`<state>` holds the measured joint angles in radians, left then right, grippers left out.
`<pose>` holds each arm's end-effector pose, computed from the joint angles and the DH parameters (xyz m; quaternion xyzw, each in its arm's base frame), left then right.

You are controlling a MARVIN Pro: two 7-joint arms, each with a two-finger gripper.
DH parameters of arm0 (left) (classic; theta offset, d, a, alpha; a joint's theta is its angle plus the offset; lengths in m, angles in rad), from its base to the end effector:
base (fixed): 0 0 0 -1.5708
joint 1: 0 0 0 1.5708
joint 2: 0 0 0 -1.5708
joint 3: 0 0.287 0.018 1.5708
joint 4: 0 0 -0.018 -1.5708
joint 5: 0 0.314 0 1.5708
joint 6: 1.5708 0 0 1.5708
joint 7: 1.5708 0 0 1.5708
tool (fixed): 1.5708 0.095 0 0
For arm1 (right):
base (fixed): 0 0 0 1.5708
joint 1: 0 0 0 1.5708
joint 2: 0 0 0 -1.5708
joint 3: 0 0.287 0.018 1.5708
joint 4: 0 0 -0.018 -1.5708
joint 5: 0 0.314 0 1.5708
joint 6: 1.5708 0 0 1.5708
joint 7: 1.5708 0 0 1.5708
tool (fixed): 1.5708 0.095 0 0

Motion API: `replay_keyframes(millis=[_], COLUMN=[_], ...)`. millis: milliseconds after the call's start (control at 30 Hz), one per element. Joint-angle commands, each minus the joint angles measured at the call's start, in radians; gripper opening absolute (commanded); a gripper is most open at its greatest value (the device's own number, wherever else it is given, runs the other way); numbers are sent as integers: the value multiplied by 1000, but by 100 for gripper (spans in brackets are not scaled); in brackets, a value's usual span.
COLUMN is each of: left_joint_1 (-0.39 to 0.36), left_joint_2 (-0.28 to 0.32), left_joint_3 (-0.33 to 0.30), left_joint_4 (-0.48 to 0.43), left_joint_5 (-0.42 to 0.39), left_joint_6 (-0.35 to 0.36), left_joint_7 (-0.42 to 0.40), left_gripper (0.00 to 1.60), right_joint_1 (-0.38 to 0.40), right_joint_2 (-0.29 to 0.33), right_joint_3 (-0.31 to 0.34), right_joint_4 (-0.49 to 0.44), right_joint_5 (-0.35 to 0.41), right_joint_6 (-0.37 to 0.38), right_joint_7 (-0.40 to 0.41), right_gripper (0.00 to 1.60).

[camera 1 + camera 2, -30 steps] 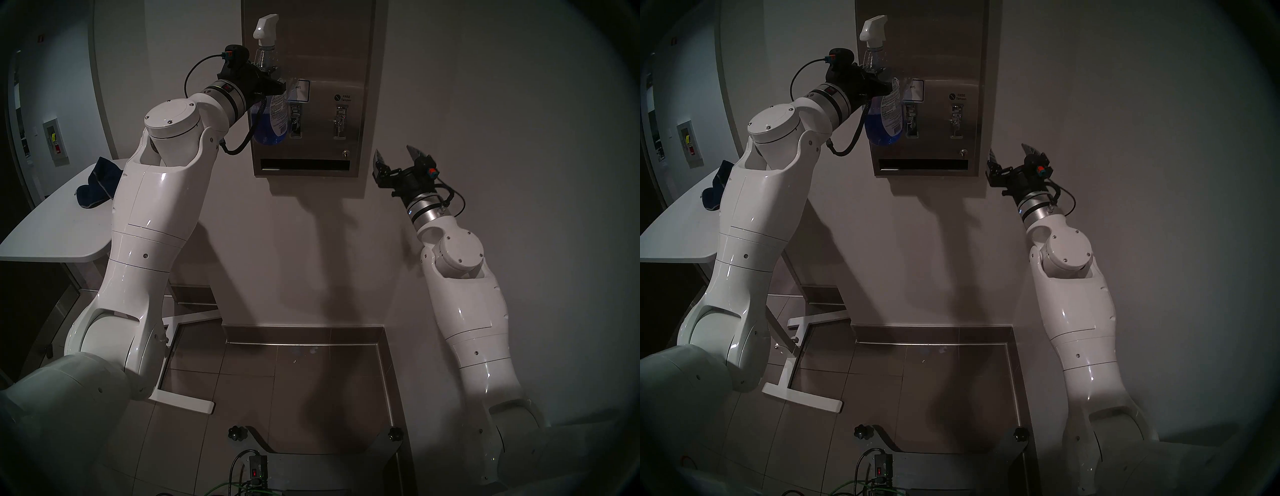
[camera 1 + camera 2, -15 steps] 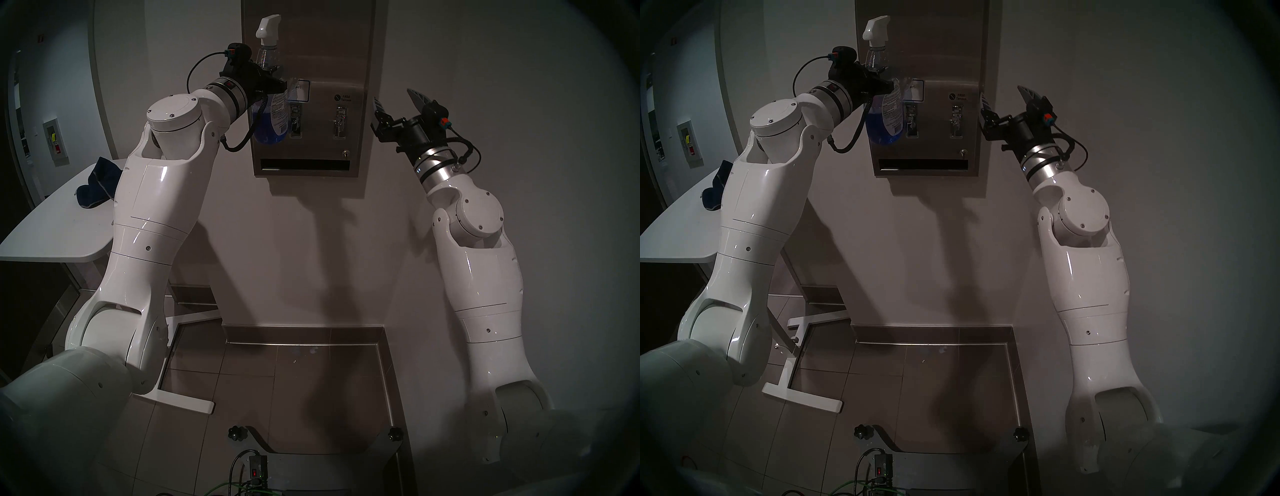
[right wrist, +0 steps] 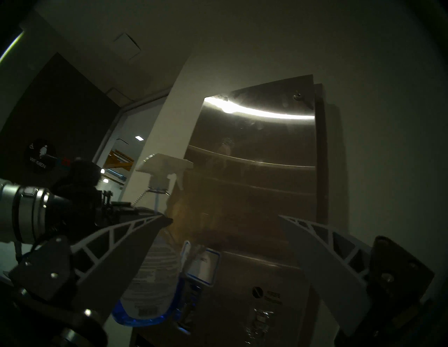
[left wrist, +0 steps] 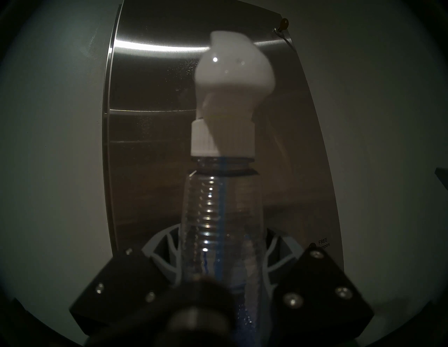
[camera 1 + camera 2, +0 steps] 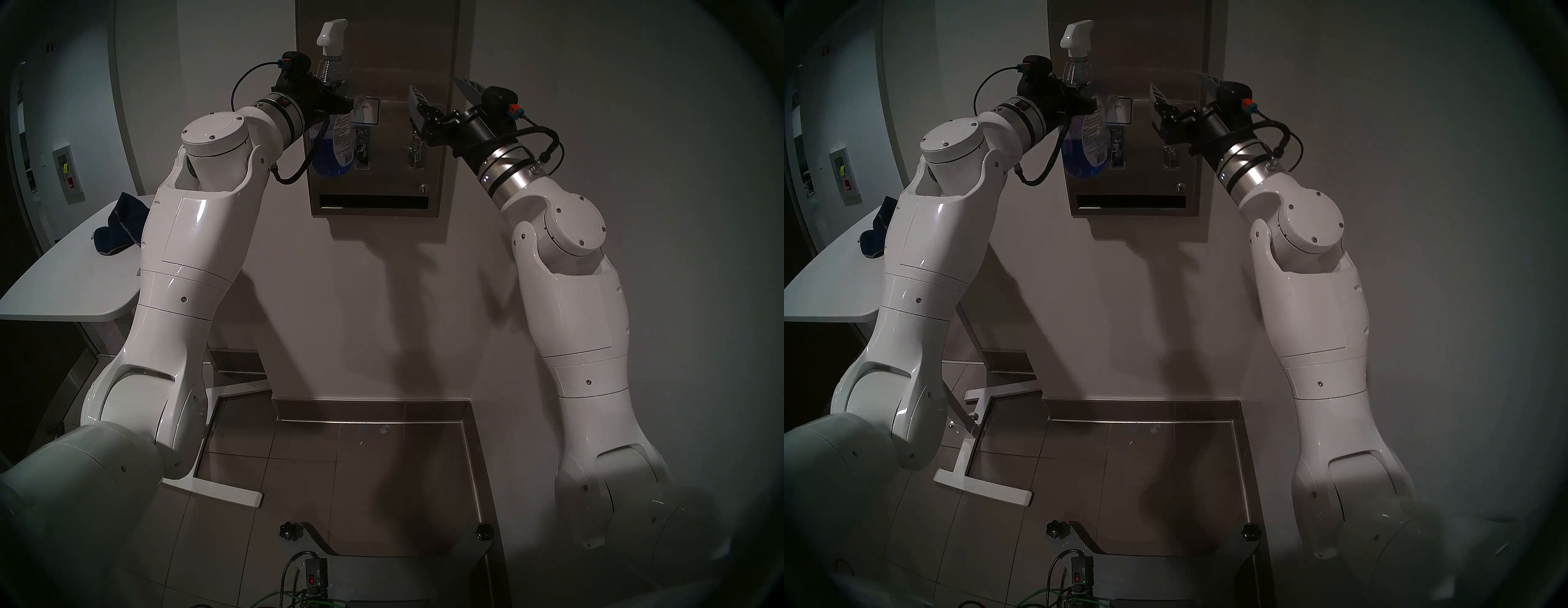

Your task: Pick up the cleaner bottle and spray the cleaner onto the surface

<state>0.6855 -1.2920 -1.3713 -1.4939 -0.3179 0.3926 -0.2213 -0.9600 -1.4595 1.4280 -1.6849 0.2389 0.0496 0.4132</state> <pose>0.5462 -0.0080 0.0683 0.5603 -0.1707 0.8055 0.0901 0.4855 0.0683 0.0181 -0.4133 -0.2240 -0.8631 0.1846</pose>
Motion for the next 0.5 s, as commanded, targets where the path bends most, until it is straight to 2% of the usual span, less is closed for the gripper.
replay_keyframes(millis=[0,67,100,467], left_joint_1=[-80,-80,-79,-81], left_joint_2=[-5,-6,-6,-10], left_joint_3=[-22,-23,-23,-25], left_joint_4=[-32,-31,-30,-27], left_joint_5=[-2,1,1,9], left_joint_6=[-22,-20,-20,-13], left_joint_7=[2,-1,-1,-8], left_gripper=[0,0,0,0], right_joint_1=[101,134,121,208], right_joint_2=[-32,-33,-36,-66], right_joint_3=[-2,-7,-6,-16], right_joint_4=[-11,8,2,93], right_joint_5=[21,26,27,56], right_joint_6=[36,54,57,135], right_joint_7=[30,44,48,108], right_gripper=[160,160,160,160])
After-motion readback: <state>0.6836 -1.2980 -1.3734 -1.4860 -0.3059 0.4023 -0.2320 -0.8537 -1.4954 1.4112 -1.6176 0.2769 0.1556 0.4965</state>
